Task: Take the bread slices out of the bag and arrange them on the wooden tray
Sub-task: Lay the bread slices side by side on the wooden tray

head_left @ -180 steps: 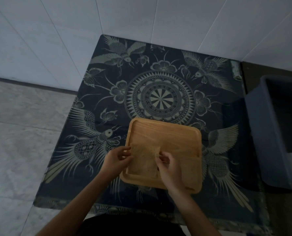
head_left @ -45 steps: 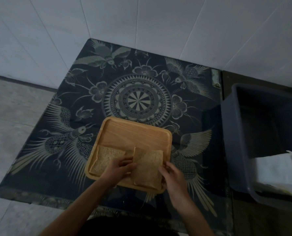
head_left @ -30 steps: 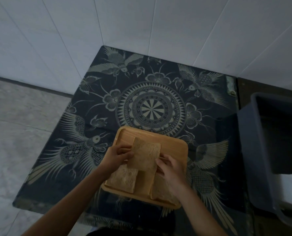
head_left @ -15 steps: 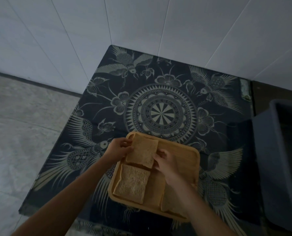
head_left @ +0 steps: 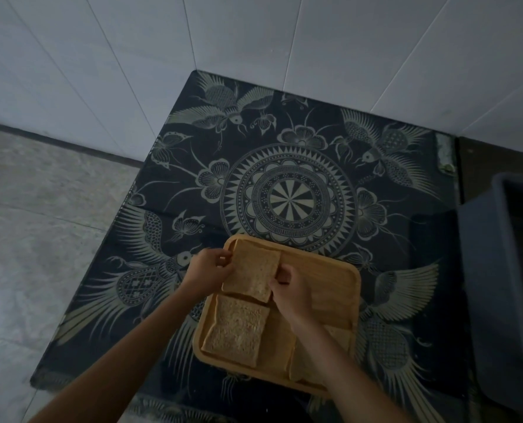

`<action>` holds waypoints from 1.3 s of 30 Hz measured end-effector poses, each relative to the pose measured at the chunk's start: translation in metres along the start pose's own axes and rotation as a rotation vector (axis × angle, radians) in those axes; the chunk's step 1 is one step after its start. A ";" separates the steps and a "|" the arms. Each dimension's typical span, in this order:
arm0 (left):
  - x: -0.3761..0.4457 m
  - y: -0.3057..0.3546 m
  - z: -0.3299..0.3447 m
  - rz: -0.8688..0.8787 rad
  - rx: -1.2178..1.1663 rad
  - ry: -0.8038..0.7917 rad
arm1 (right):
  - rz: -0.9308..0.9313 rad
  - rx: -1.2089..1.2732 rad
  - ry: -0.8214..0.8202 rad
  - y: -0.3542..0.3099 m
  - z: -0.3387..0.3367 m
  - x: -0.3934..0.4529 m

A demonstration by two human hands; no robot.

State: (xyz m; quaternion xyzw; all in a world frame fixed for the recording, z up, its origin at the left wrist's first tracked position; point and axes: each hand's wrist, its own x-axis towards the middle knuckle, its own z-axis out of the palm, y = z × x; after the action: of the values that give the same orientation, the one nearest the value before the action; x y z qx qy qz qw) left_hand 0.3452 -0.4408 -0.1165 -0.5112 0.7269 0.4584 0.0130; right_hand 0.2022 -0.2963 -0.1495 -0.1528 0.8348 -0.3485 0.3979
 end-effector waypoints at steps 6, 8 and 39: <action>-0.007 0.002 0.004 0.003 0.026 0.035 | -0.062 -0.064 0.008 -0.002 0.002 -0.003; -0.011 0.002 0.006 0.024 0.047 0.053 | -0.068 -0.069 -0.004 -0.002 0.002 -0.004; -0.027 0.006 0.006 0.056 0.080 -0.066 | -0.062 -0.033 -0.137 -0.009 -0.012 -0.018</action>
State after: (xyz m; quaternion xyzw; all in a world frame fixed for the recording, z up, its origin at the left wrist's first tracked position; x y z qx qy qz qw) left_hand 0.3509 -0.4162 -0.1031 -0.4745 0.7578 0.4457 0.0448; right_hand 0.2044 -0.2875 -0.1276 -0.2087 0.8061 -0.3354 0.4406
